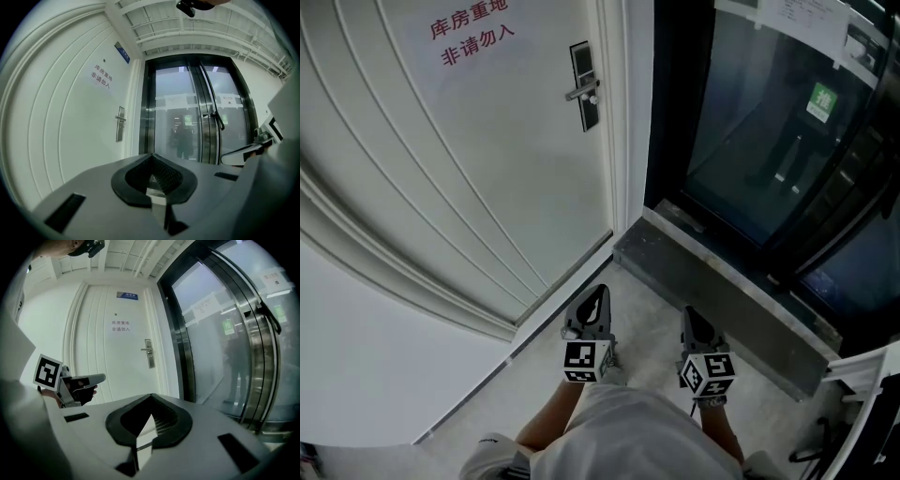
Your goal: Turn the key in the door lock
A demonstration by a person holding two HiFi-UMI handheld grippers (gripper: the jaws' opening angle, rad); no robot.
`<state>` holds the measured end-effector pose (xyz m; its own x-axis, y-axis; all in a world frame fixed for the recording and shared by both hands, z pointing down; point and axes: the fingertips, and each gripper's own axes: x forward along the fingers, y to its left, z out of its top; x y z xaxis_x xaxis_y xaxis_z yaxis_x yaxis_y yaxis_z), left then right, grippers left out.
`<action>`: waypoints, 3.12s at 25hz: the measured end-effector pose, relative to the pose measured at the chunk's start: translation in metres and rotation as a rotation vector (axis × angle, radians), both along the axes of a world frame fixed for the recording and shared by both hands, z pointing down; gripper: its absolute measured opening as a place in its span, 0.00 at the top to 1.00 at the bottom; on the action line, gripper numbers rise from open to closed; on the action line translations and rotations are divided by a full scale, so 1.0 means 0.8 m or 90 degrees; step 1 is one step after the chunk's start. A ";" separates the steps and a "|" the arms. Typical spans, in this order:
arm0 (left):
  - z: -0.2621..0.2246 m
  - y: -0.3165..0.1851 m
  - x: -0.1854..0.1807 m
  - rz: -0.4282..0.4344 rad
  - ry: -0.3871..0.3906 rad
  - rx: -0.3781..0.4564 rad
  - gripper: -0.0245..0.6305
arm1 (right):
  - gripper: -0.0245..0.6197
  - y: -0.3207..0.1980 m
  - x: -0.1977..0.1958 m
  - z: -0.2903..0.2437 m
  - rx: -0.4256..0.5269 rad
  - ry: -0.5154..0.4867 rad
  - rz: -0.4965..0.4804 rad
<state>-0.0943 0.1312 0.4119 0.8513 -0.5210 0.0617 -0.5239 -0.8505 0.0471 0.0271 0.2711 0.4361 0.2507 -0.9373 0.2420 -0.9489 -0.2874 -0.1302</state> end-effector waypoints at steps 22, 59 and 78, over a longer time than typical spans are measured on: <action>0.001 -0.192 0.161 0.146 0.008 -0.007 0.95 | 0.98 -0.176 0.111 0.000 -0.014 0.018 0.112; -0.032 -0.393 0.195 -0.393 -0.016 0.035 0.95 | 0.98 -0.553 0.263 -0.034 0.033 0.214 -0.436; -0.057 -0.500 0.208 -0.333 0.035 0.046 0.95 | 0.98 -0.689 0.232 -0.108 0.021 0.638 -0.401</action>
<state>0.0722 -0.2686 0.3665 0.4775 -0.8782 -0.0270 -0.8774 -0.4783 0.0376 0.2126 -0.2801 0.3497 -0.1937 -0.9655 0.1741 -0.6045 0.2573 0.7539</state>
